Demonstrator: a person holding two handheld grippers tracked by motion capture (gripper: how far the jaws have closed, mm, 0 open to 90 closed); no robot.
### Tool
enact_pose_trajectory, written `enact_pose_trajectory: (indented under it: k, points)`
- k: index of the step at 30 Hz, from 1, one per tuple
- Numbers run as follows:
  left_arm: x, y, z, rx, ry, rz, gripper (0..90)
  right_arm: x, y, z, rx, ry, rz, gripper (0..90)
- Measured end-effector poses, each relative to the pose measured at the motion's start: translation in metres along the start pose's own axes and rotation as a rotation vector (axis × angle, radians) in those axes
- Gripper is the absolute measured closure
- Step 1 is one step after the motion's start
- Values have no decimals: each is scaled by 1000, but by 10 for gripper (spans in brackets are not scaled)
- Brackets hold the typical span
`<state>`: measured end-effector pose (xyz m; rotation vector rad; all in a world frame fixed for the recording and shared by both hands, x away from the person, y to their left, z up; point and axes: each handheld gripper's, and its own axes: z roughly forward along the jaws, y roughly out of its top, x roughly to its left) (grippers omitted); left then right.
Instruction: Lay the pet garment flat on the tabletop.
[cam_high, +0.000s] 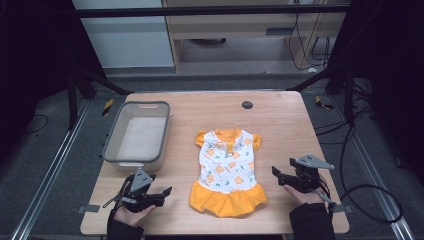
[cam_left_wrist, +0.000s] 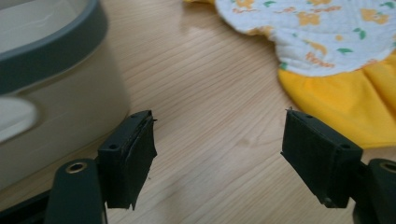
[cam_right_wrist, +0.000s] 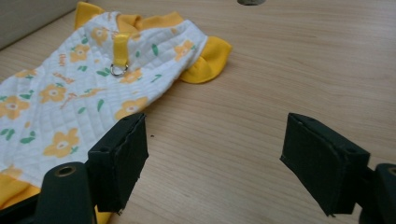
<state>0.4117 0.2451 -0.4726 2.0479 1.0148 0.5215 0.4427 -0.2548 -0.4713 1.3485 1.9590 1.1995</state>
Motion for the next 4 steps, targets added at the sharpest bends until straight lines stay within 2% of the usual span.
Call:
enact_pose_trajectory:
  k: [1, 3, 4]
  points:
    - [0, 0, 0, 0, 0, 0, 238, 0, 0, 0, 0, 0, 0, 218]
    - [9, -6, -6, -11, 13, -33, 232, -3, -2, -2, -1, -11, 6, 206]
    - [9, -6, -6, -11, 13, -33, 229, -3, -2, -2, -1, -11, 6, 206]
